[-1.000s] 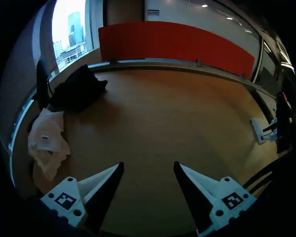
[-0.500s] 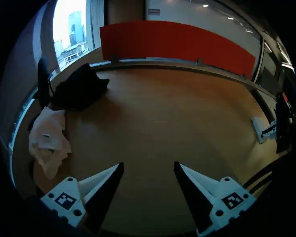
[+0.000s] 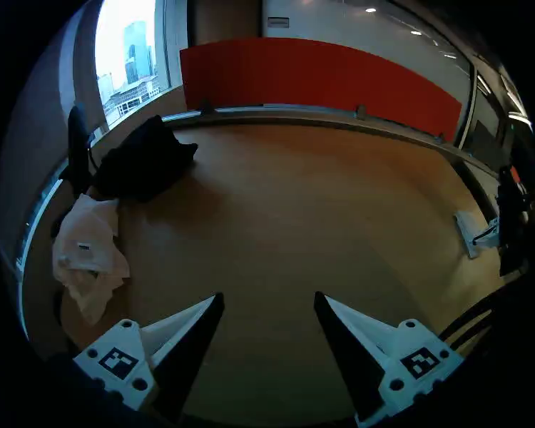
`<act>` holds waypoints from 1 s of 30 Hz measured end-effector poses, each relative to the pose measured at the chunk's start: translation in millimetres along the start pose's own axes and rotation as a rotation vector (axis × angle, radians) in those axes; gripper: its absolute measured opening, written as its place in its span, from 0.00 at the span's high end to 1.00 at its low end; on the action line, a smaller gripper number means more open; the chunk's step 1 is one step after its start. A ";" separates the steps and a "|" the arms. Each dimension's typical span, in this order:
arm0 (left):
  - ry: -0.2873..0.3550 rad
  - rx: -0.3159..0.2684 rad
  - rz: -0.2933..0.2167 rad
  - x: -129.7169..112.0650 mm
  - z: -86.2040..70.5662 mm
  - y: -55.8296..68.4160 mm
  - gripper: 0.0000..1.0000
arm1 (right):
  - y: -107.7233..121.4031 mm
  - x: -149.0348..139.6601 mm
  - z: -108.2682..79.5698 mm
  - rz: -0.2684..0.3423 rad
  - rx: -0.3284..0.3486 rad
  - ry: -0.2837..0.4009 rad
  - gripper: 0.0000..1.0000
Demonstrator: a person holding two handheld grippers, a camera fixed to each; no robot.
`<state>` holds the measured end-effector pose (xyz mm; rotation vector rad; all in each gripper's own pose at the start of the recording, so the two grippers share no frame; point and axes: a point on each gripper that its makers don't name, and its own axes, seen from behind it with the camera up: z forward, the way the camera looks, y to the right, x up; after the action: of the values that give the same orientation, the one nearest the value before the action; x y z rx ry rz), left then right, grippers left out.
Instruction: Fold towel
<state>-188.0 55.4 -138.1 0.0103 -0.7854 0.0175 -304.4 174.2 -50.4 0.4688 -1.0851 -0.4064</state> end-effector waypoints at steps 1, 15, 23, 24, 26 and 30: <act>0.000 0.000 0.001 0.2 0.1 0.0 0.06 | 0.1 0.4 -0.9 -0.001 0.001 0.001 0.96; 0.012 -0.005 0.003 5.5 1.0 1.0 0.06 | 12.2 15.5 -26.4 -0.015 -0.026 0.046 0.96; 0.015 -0.010 0.003 4.8 1.4 3.1 0.06 | 24.5 24.7 -47.0 -0.030 -0.058 0.073 0.96; 0.015 -0.010 0.003 4.8 1.4 3.4 0.06 | 25.8 25.8 -49.3 -0.032 -0.063 0.076 0.96; 0.018 -0.013 0.003 5.8 1.4 4.3 0.06 | 27.7 28.3 -53.4 -0.033 -0.068 0.085 0.96; 0.020 -0.014 0.005 7.5 1.7 5.5 0.06 | 29.4 31.2 -58.9 -0.032 -0.071 0.095 0.96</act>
<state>-184.0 60.9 -131.6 -0.0054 -0.7657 0.0163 -235.6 191.7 -34.0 0.4387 -0.9694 -0.4455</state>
